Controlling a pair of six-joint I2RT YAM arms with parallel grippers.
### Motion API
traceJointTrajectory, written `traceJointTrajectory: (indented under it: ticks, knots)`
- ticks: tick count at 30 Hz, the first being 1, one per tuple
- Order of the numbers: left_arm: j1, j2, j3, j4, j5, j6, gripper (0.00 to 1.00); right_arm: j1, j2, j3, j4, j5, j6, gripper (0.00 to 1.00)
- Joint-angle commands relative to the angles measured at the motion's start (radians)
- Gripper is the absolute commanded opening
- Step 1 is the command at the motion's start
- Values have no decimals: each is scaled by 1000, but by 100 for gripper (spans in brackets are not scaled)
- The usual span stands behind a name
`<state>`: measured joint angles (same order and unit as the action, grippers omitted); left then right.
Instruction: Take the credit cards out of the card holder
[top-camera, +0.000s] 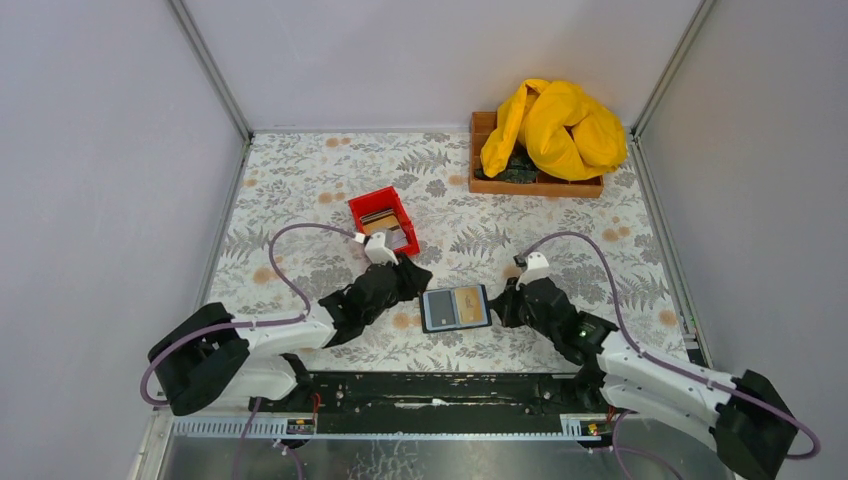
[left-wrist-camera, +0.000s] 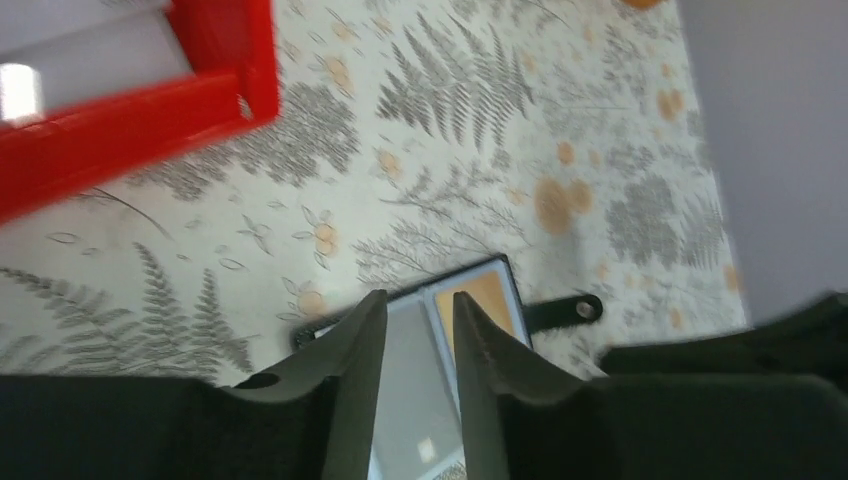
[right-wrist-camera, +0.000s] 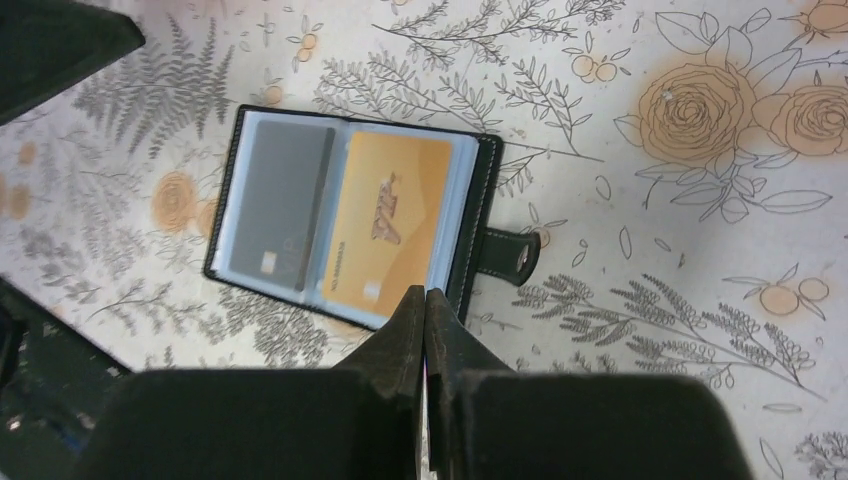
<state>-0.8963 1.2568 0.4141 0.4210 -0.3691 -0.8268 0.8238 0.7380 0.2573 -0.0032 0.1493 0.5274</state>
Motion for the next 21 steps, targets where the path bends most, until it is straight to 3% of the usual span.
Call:
traceJointTrajectory:
  ticks: [1,3,4,5,14,21]
  knots:
    - [-19,23,-42,199,179,-112,55,-19,122,22,236,52,-52,0]
    - [-42,47,-30,214,185,-125,86,-33,172,23,258,24,-52,0]
    - [-57,62,-17,212,183,-119,96,-35,186,22,262,19,-50,0]
    - [-72,75,-5,210,178,-113,99,-36,193,16,269,11,-51,0]
    - [-139,216,32,339,239,-153,85,-81,220,6,220,-3,-106,0]
    - [-151,308,53,342,231,-176,82,-123,316,20,232,-61,-123,0]
